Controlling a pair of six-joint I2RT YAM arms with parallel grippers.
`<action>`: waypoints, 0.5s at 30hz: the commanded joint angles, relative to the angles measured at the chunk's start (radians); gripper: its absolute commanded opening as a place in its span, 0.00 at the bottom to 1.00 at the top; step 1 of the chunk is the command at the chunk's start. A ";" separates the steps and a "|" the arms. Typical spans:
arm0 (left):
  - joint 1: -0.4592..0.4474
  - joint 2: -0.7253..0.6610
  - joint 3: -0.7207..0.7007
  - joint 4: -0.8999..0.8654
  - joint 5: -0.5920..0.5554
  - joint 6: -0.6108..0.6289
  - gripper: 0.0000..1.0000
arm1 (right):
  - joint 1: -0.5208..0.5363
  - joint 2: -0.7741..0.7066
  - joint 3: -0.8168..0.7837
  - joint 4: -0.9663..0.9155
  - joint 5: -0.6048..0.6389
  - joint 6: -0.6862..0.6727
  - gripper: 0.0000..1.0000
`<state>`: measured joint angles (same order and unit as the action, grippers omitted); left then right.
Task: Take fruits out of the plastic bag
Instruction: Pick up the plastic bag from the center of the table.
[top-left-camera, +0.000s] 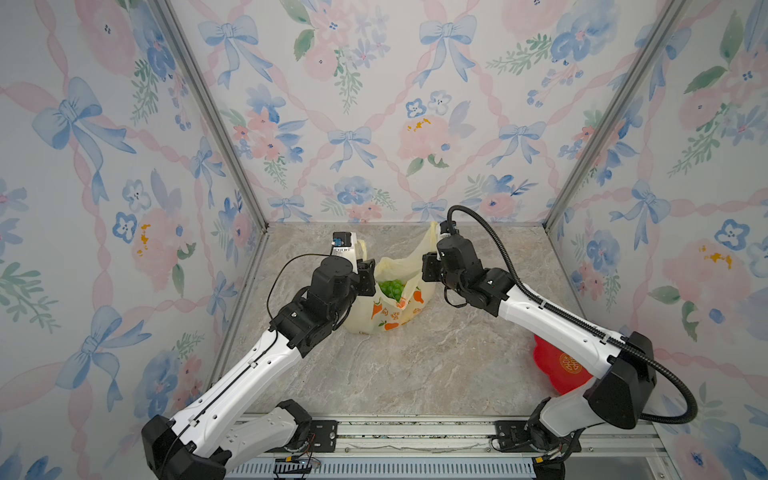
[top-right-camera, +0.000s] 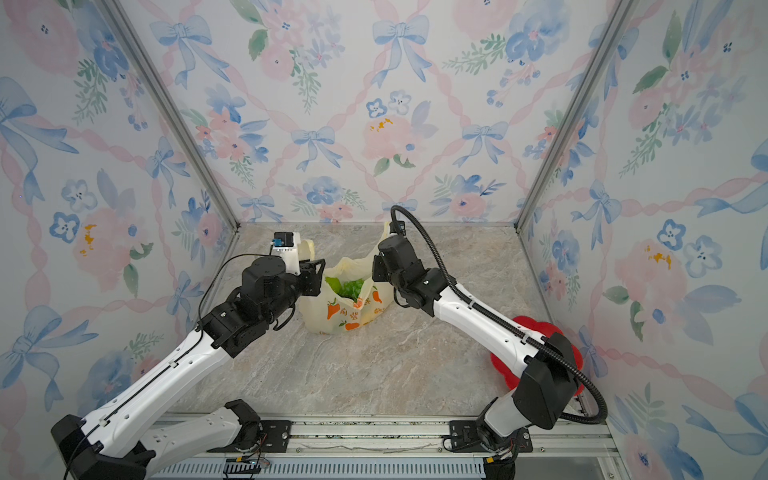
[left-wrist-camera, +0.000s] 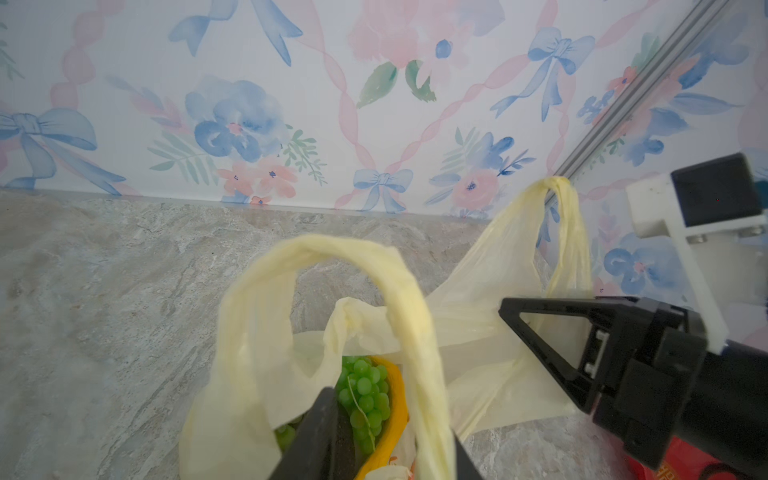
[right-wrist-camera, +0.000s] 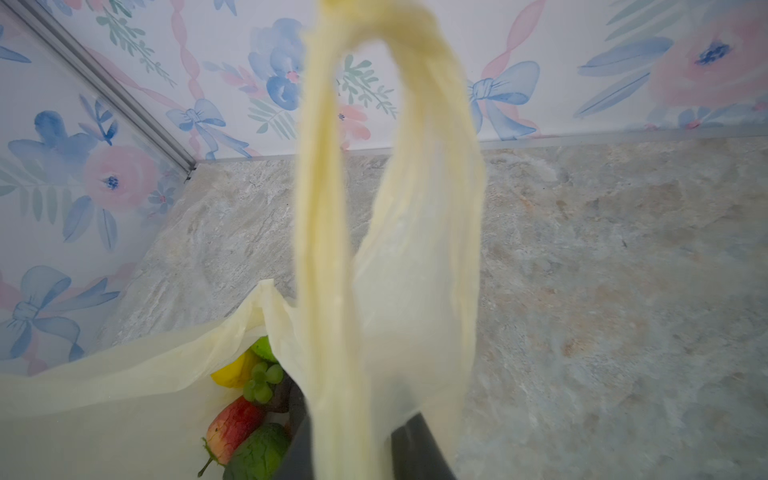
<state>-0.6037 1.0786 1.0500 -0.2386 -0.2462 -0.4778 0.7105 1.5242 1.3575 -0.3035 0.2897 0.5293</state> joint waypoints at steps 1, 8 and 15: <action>0.040 0.071 0.066 0.047 0.056 0.006 0.24 | -0.054 -0.017 0.004 0.005 -0.090 0.088 0.15; 0.115 0.330 0.434 0.040 0.165 0.055 0.00 | -0.154 -0.090 0.050 0.006 -0.079 0.072 0.04; 0.224 0.206 0.339 0.104 0.097 0.016 0.00 | -0.275 -0.244 -0.111 0.019 -0.053 0.089 0.00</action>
<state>-0.4255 1.3758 1.4578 -0.1867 -0.1230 -0.4488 0.4789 1.3556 1.3167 -0.2901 0.2153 0.5999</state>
